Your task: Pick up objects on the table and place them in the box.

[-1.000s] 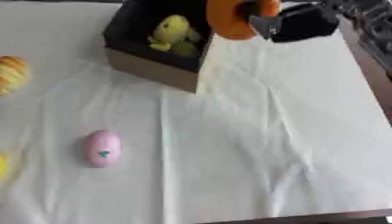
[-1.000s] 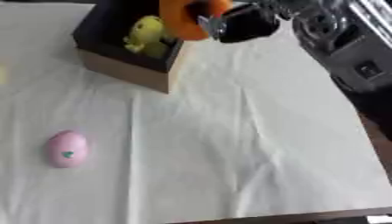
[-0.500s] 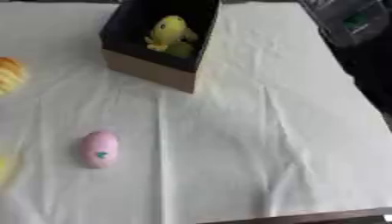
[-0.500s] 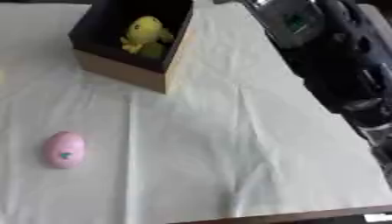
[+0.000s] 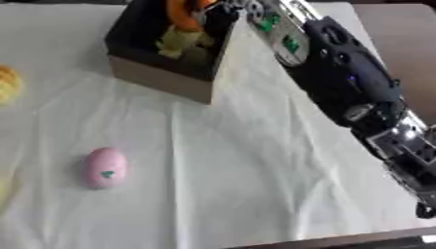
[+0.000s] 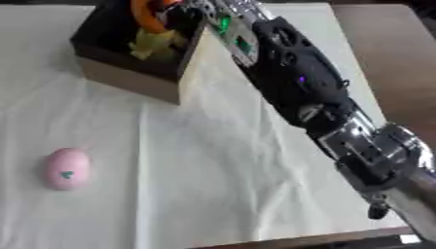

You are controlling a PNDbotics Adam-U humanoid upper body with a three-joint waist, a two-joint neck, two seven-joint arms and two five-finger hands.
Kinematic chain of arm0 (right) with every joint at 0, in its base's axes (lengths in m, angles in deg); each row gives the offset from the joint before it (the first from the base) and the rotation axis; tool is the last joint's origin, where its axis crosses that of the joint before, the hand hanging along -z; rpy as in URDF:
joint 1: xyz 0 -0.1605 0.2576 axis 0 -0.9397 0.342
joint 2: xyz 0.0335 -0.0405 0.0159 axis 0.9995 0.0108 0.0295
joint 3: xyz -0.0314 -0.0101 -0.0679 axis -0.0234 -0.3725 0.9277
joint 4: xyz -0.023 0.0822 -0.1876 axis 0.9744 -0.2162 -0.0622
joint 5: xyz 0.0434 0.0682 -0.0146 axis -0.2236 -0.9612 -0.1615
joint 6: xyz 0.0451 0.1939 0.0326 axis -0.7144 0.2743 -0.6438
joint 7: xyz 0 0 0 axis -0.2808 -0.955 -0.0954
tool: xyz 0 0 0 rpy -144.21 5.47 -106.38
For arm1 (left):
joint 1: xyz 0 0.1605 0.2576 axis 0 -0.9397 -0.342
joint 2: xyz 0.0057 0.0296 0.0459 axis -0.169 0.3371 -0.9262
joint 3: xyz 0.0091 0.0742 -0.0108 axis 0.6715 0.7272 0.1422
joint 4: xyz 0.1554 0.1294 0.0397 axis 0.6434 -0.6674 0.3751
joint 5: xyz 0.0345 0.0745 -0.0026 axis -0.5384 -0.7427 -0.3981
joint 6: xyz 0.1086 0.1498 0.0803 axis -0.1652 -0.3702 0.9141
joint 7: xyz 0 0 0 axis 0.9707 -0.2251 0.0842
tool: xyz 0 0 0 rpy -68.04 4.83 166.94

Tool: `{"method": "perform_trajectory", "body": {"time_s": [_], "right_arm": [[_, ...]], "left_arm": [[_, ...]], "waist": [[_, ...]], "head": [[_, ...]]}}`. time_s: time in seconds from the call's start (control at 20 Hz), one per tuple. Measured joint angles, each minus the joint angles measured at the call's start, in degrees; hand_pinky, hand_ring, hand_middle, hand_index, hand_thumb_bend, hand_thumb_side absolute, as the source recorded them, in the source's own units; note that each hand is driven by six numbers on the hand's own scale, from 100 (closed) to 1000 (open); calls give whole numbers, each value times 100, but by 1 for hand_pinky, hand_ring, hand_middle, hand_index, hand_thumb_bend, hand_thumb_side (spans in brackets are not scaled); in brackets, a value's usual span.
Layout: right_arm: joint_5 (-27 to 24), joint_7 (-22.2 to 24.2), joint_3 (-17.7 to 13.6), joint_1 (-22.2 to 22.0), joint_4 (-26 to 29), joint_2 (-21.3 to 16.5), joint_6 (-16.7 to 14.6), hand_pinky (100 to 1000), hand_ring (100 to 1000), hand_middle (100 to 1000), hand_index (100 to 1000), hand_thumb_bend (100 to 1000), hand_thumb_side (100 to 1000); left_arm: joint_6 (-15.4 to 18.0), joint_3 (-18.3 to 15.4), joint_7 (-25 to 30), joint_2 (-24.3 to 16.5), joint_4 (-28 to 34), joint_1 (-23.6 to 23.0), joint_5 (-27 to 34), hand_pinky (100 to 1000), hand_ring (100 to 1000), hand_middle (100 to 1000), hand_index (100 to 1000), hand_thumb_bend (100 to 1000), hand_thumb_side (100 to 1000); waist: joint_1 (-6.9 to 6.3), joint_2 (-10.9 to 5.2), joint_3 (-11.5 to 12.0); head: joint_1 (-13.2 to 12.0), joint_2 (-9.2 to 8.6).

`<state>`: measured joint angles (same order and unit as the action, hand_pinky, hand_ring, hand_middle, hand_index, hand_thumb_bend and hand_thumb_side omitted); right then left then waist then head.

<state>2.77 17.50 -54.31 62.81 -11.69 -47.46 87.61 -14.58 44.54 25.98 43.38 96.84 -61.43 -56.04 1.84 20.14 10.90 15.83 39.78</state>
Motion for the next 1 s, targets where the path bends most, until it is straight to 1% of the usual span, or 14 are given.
{"method": "perform_trajectory", "body": {"time_s": [0.05,0.1,0.2,0.25,0.3,0.4,0.45,0.6,0.7,0.75,0.9,0.95,1.0], "right_arm": [[21,19,-1,7,-40,20,-37,796,755,690,788,100,100],[40,40,-2,17,-72,27,-74,817,802,751,834,100,125],[129,92,-6,45,-115,43,-138,863,892,830,901,100,313],[206,125,-9,58,-135,50,-162,874,912,845,916,100,367],[311,164,-20,72,-157,59,-169,897,942,860,934,100,476],[579,231,-48,96,-180,61,-152,908,957,875,952,103,527],[708,254,-71,97,-180,62,-131,912,963,882,959,107,533],[988,309,-150,108,-140,62,-54,923,971,894,978,100,592],[1075,355,-211,129,-30,62,0,930,976,901,995,100,618],[1080,392,-230,140,41,61,14,928,972,897,994,100,611],[1061,513,-290,140,284,46,37,909,945,873,976,100,536],[1039,528,-309,140,387,27,55,902,934,864,967,100,494],[1012,525,-330,138,505,-4,83,890,913,846,952,100,422]], "left_arm": [[0,0,0,0,0,0,0,736,814,749,830,431,769],[0,0,0,0,0,0,0,736,815,750,831,431,769],[0,0,0,0,0,1,0,736,815,750,831,432,768],[0,0,0,0,0,3,0,736,815,750,831,432,768],[0,0,0,0,0,5,0,736,816,750,831,432,768],[0,0,0,0,0,10,-2,736,816,751,831,433,767],[0,0,0,0,0,10,-3,736,816,751,832,433,767],[-1,0,-1,0,0,12,-9,736,817,751,832,433,767],[-2,0,-2,0,0,12,-15,737,818,752,832,433,767],[-4,0,-4,0,0,12,-20,737,818,752,832,433,767],[-4,0,-4,0,0,12,-36,737,818,752,832,433,766],[-4,0,-4,0,0,12,-40,736,817,752,832,434,766],[-4,0,-4,0,0,12,-50,737,817,752,832,434,764]], "waist": [[0,0,0],[0,0,0],[0,-1,0],[0,-1,0],[0,-1,0],[0,-1,0],[0,-1,0],[0,-2,-1],[0,-6,-9],[0,-12,-18],[0,-40,-25],[0,-43,-25],[0,-43,-25]], "head": [[-1,0],[-3,1],[-6,2],[-9,4],[-11,6],[-23,12],[-33,27],[-56,57],[-64,71],[-71,87],[-101,113],[-111,127],[-124,146]]}}
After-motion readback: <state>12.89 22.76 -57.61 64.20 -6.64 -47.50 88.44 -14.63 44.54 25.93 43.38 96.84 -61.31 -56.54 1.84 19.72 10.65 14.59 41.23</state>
